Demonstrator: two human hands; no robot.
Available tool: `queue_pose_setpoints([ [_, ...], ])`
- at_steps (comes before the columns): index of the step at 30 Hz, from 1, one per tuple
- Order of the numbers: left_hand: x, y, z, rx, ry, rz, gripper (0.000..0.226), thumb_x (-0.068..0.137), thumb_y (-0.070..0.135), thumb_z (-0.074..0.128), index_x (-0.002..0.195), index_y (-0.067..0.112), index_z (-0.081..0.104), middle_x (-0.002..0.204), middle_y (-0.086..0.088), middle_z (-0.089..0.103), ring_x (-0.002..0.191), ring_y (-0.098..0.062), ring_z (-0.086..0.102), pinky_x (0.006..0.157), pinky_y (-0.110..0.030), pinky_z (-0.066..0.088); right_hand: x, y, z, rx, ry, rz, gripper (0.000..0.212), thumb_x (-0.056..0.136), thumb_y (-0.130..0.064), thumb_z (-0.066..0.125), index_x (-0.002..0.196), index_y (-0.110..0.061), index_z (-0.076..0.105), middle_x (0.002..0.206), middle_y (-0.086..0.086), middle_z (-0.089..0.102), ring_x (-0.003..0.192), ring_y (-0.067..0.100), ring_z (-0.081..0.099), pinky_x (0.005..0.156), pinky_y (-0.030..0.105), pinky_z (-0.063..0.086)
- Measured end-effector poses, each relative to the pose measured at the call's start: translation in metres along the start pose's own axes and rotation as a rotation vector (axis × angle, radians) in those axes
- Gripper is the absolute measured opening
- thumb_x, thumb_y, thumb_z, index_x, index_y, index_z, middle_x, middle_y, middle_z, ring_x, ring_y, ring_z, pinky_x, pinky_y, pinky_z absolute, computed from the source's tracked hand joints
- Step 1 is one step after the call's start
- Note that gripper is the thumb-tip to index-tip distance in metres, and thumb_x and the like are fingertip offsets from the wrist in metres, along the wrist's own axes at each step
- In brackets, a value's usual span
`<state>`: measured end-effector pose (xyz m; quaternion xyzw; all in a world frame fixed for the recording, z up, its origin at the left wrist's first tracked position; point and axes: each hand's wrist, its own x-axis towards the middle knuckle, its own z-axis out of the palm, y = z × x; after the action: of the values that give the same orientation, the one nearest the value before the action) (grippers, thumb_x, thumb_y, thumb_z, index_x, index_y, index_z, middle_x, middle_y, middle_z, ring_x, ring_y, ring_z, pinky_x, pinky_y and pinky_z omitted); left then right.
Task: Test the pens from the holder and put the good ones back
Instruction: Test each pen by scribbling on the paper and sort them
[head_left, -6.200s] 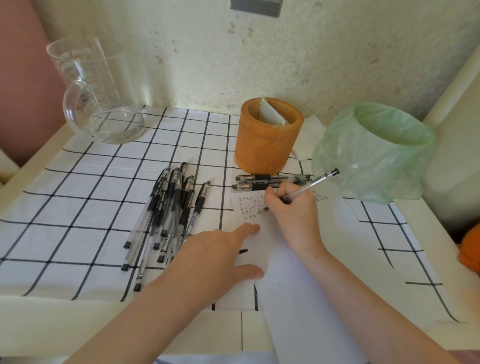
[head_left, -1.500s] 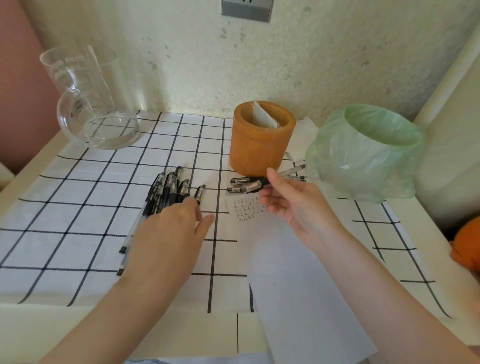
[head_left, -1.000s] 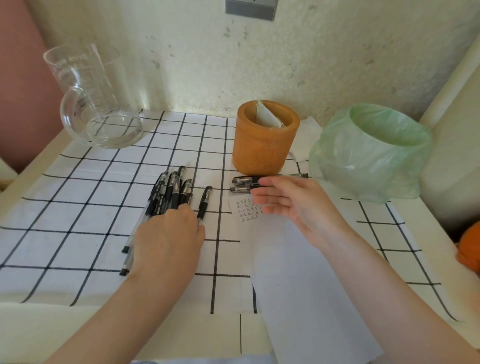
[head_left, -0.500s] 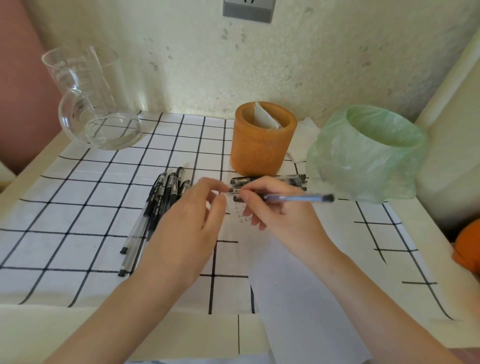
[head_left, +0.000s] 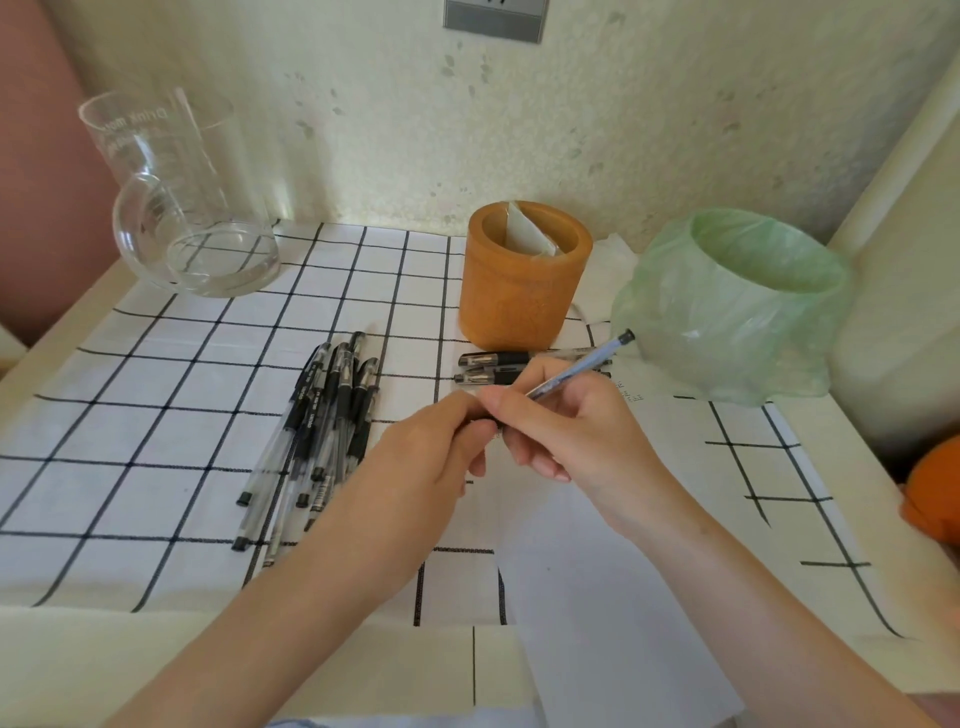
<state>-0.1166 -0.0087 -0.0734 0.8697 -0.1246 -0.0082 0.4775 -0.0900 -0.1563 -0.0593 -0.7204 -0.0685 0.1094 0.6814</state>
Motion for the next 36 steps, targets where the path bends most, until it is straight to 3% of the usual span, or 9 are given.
queue_pose_setpoints([
  [3,-0.003,0.001,0.001,-0.004,-0.018,0.0,0.022,0.096,0.031,0.033,0.091,0.028,0.054,0.073,0.014,0.058,0.071,-0.003,0.052,0.064,-0.019,0.041,-0.002,-0.003,0.001,0.083,0.026,-0.006,0.022,0.089,-0.006,0.061,0.069,-0.005,0.052,0.051,0.013,0.049,0.033,0.009,0.034,0.038,0.008,0.034],
  [7,-0.005,0.005,0.002,0.092,0.002,0.021,0.02,0.093,0.039,0.03,0.087,0.033,0.048,0.067,0.03,0.052,0.063,-0.002,0.047,0.054,-0.02,0.032,-0.003,-0.003,0.001,0.121,-0.02,0.012,0.025,0.091,-0.008,0.058,0.068,-0.005,0.051,0.05,0.012,0.048,0.032,0.008,0.033,0.04,0.01,0.034],
  [16,0.0,0.014,0.0,-0.144,0.017,-0.002,0.021,0.093,0.029,0.046,0.081,0.023,0.062,0.043,0.016,0.044,0.043,-0.006,0.034,0.044,-0.014,0.025,-0.001,-0.004,-0.008,0.139,-0.046,0.043,0.031,0.09,-0.017,0.059,0.059,-0.017,0.054,0.046,0.004,0.052,0.048,0.02,0.036,0.043,0.023,0.022],
  [19,0.0,0.012,0.0,-0.172,0.029,0.004,0.02,0.089,0.04,0.047,0.083,0.03,0.063,0.043,0.01,0.039,0.044,-0.008,0.028,0.044,-0.017,0.023,-0.002,-0.008,-0.01,0.13,-0.038,0.027,0.03,0.09,-0.014,0.059,0.06,-0.015,0.053,0.048,0.006,0.054,0.037,0.013,0.037,0.039,0.019,0.026],
  [23,-0.003,0.005,0.001,0.005,-0.016,-0.112,0.049,0.061,0.074,0.044,0.093,0.04,0.057,0.045,0.008,0.036,0.043,-0.007,0.035,0.046,-0.018,0.026,0.004,-0.003,-0.021,0.24,0.128,0.041,0.024,0.091,-0.012,0.055,0.068,-0.009,0.054,0.046,0.004,0.054,0.033,0.011,0.039,0.033,0.018,0.028],
  [26,-0.005,-0.001,0.0,0.231,-0.137,-0.175,0.047,0.069,0.07,0.05,0.11,0.048,0.05,0.053,0.01,0.04,0.045,-0.003,0.041,0.047,-0.015,0.029,0.009,-0.002,-0.037,0.322,0.286,0.036,0.02,0.094,-0.015,0.049,0.084,-0.005,0.062,0.06,0.01,0.067,0.047,0.018,0.059,0.038,0.02,0.038],
  [30,-0.009,-0.006,0.006,0.52,-0.306,-0.111,0.063,0.077,0.067,0.049,0.134,0.056,0.023,0.06,0.009,0.043,0.054,-0.004,0.041,0.052,-0.02,0.035,0.012,0.008,-0.038,0.207,0.282,0.048,0.024,0.094,-0.02,0.052,0.098,-0.004,0.069,0.083,0.017,0.074,0.077,0.027,0.073,0.044,0.023,0.044],
  [33,-0.009,-0.006,0.011,0.604,-0.349,-0.103,0.074,0.075,0.069,0.051,0.137,0.057,0.013,0.063,0.01,0.039,0.065,-0.009,0.046,0.053,-0.021,0.033,0.016,0.02,-0.029,0.027,0.38,0.034,0.023,0.083,-0.024,0.07,0.071,-0.006,0.065,0.058,0.011,0.067,0.05,0.02,0.065,0.036,0.019,0.031],
  [36,-0.01,-0.008,0.015,0.633,-0.337,-0.114,0.079,0.074,0.069,0.053,0.14,0.054,0.012,0.073,0.009,0.042,0.086,-0.013,0.057,0.062,-0.024,0.034,0.022,0.032,-0.023,-0.078,0.466,-0.05,0.038,0.078,-0.023,0.077,0.054,-0.008,0.052,0.039,0.004,0.049,0.034,0.012,0.042,0.04,0.015,0.034],
])
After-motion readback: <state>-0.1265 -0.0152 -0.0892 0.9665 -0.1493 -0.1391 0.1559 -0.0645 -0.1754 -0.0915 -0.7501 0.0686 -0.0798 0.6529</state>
